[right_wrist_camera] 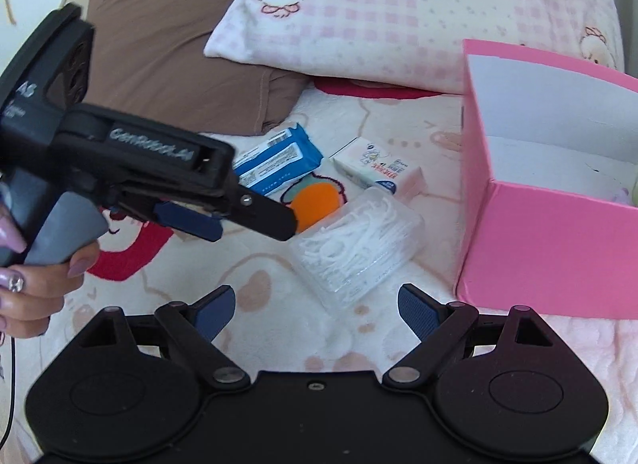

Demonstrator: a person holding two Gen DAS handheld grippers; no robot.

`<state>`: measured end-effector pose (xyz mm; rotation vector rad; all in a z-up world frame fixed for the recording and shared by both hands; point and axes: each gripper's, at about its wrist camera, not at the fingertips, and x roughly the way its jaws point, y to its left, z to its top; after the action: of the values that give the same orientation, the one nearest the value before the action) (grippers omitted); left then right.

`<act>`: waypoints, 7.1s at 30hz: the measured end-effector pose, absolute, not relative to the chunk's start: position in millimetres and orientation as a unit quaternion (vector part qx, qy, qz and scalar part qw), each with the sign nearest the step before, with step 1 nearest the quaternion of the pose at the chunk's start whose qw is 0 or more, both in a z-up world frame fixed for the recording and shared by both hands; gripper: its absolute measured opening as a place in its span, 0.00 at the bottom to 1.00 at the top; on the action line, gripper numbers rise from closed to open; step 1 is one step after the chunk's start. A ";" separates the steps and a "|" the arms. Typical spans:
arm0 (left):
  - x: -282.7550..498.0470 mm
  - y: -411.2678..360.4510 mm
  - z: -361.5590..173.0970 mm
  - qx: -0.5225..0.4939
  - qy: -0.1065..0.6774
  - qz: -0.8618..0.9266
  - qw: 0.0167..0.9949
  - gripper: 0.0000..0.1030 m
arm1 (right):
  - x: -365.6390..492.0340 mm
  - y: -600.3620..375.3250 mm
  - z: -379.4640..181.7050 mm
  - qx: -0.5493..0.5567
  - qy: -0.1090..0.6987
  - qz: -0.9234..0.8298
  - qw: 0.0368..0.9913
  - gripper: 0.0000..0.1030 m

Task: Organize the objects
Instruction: 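Withdraw the left tool and move it to the clear floss box, then grasp the clear floss pick box with the left tool and lift, then carry the floss box with the left tool and lower it into the pink box, then open the left tool to release the floss box and withdraw, then move the left tool to the gold-capped foundation bottle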

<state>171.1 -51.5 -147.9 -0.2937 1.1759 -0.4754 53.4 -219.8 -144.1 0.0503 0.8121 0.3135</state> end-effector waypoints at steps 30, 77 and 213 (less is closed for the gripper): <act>114.0 -62.8 -169.0 -0.224 0.575 -0.274 0.738 0.34 | 34.9 -216.5 -160.8 -0.004 0.438 0.197 0.877 0.87; 58.7 -109.9 -22.3 -0.141 0.466 -0.261 0.834 0.35 | -12.6 -247.0 -54.0 0.035 0.331 0.114 0.936 0.66; 211.3 51.9 -72.3 -0.145 0.553 -0.148 0.807 0.42 | 144.0 -118.5 -65.5 -0.102 0.367 0.374 0.846 0.69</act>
<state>211.3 51.9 -72.3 -0.3099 1.1833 -0.3168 144.0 -118.5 -65.5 -0.2144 0.7738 0.7880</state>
